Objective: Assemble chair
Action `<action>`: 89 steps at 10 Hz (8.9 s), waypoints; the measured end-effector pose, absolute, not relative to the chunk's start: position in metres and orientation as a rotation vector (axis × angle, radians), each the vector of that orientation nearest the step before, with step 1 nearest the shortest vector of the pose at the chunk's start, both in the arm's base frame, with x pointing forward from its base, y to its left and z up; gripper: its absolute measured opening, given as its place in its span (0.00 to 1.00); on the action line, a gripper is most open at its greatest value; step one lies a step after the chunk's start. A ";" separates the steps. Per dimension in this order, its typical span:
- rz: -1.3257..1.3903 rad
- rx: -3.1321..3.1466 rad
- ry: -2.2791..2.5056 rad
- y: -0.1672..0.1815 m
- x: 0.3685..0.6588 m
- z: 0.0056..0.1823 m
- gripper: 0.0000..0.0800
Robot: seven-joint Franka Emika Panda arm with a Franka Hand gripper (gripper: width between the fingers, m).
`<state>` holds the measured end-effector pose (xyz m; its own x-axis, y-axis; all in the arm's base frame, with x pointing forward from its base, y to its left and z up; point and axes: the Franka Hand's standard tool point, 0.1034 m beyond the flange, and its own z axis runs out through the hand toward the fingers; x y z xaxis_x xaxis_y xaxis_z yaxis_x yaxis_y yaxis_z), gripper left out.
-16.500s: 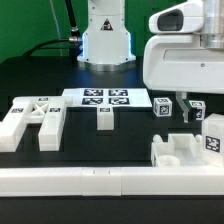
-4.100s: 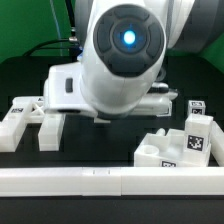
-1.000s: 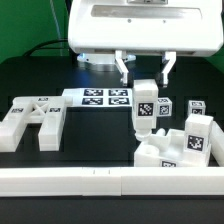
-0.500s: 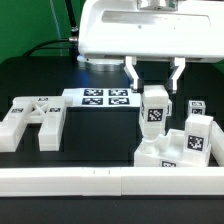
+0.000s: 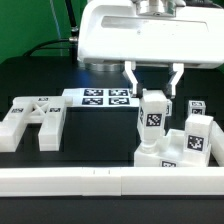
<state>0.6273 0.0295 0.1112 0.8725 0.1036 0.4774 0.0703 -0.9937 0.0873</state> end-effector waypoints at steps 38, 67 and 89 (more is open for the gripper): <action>0.025 3.071 0.261 0.028 0.633 0.088 0.81; 0.048 3.125 -0.425 0.042 0.634 0.085 0.81; 0.030 2.905 -1.273 0.046 0.634 0.083 0.36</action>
Offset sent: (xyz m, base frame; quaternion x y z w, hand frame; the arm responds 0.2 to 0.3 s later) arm -0.0020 0.0013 -0.0064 -0.0027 0.0085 0.0009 1.0000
